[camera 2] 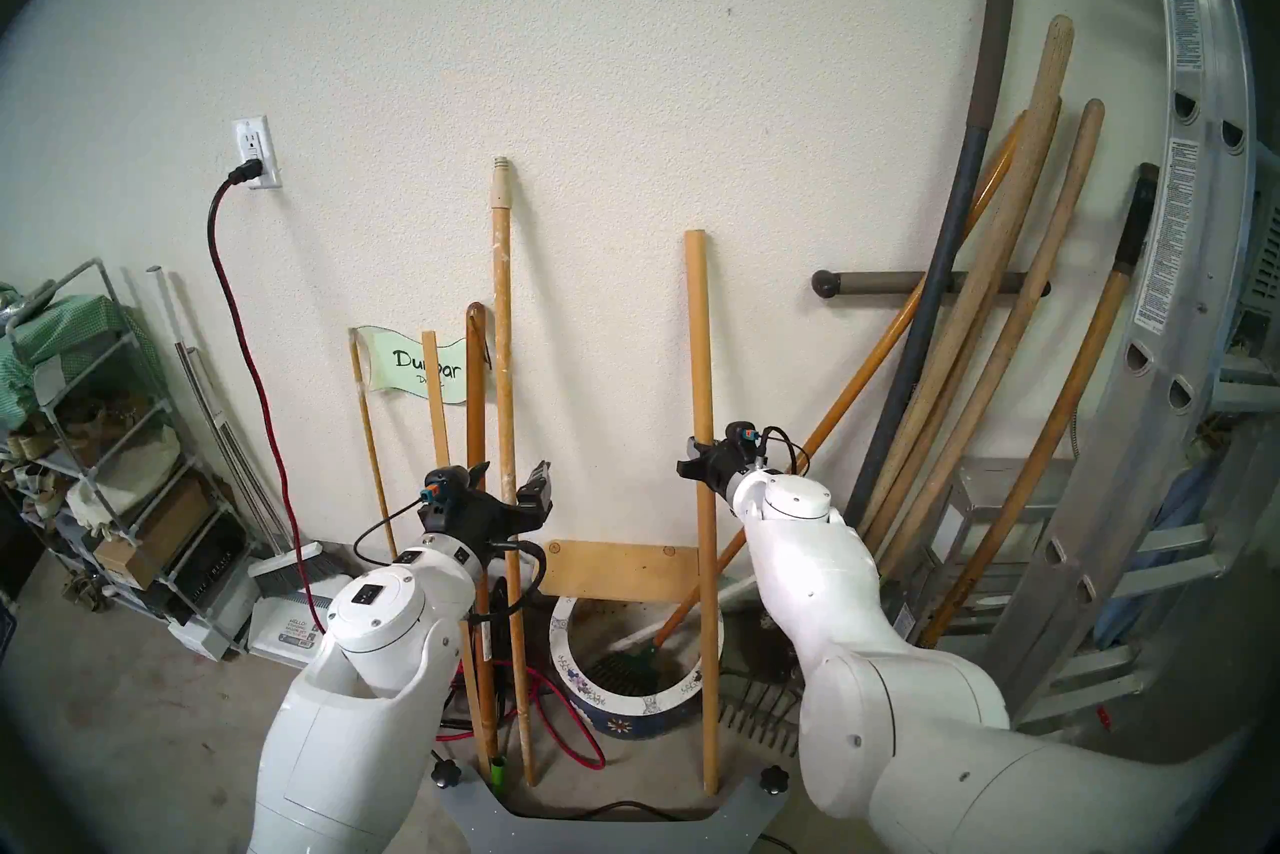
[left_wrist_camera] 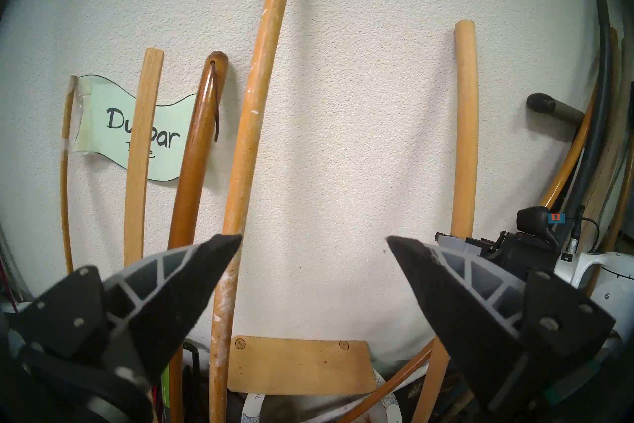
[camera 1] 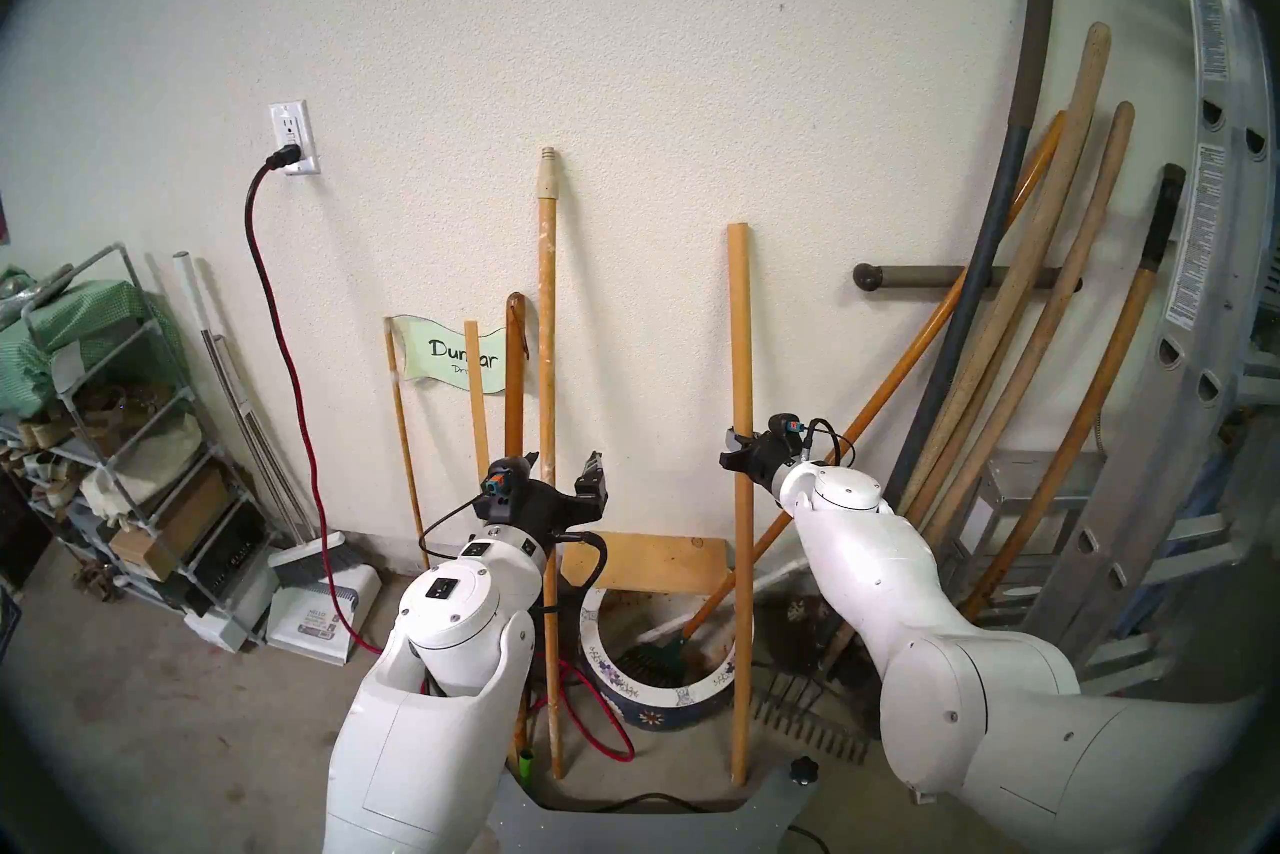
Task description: Put wooden sticks into the pot
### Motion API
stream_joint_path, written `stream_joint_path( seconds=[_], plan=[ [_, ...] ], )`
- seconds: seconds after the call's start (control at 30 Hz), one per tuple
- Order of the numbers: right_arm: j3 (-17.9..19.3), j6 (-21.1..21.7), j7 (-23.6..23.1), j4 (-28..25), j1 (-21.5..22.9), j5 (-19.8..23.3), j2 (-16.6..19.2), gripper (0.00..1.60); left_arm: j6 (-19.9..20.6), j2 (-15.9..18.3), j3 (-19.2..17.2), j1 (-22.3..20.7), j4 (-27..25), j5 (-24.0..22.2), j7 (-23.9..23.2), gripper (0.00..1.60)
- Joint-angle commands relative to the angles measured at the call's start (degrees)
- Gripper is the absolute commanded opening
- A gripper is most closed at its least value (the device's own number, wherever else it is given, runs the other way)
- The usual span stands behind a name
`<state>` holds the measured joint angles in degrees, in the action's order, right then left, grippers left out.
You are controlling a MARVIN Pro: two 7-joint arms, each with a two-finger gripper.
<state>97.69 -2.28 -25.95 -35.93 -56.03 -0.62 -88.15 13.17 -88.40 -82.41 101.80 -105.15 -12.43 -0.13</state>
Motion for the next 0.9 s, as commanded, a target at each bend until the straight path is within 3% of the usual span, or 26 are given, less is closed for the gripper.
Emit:
stream_joint_path(
  seconds=[0.0,0.03,0.1,0.43,0.5,0.57,0.87],
  plan=[
    [0.4,-1.2,-3.4,-6.3,-0.2,1.3,0.3,0.0,0.0,-0.1,0.0,0.0,0.0,-0.1,-0.1,1.6],
    [0.5,-0.3,-4.0,-9.5,-1.6,1.6,-0.1,0.0,0.0,-0.1,0.0,0.0,0.0,-0.1,-0.1,1.6],
    [0.5,-1.6,-4.8,-7.7,-0.3,1.8,-0.1,0.0,0.0,-0.1,0.0,0.0,0.0,-0.1,0.0,1.6],
    [1.5,-2.9,-10.1,-14.0,0.6,3.8,-0.8,0.0,0.0,0.0,0.1,0.0,0.0,0.0,0.0,1.6],
    [2.1,-2.1,-11.4,-17.3,-0.2,4.5,-1.1,0.0,0.0,0.0,0.1,0.0,0.0,0.0,0.0,1.6],
    [2.1,-2.7,-11.8,-15.4,0.9,4.6,-1.0,0.0,0.0,0.0,0.1,0.0,0.0,0.0,0.0,1.6],
    [4.0,0.0,-14.7,-23.2,-1.4,6.7,-1.9,0.0,0.0,0.0,0.1,0.0,0.0,-0.1,0.0,1.6]
  ],
)
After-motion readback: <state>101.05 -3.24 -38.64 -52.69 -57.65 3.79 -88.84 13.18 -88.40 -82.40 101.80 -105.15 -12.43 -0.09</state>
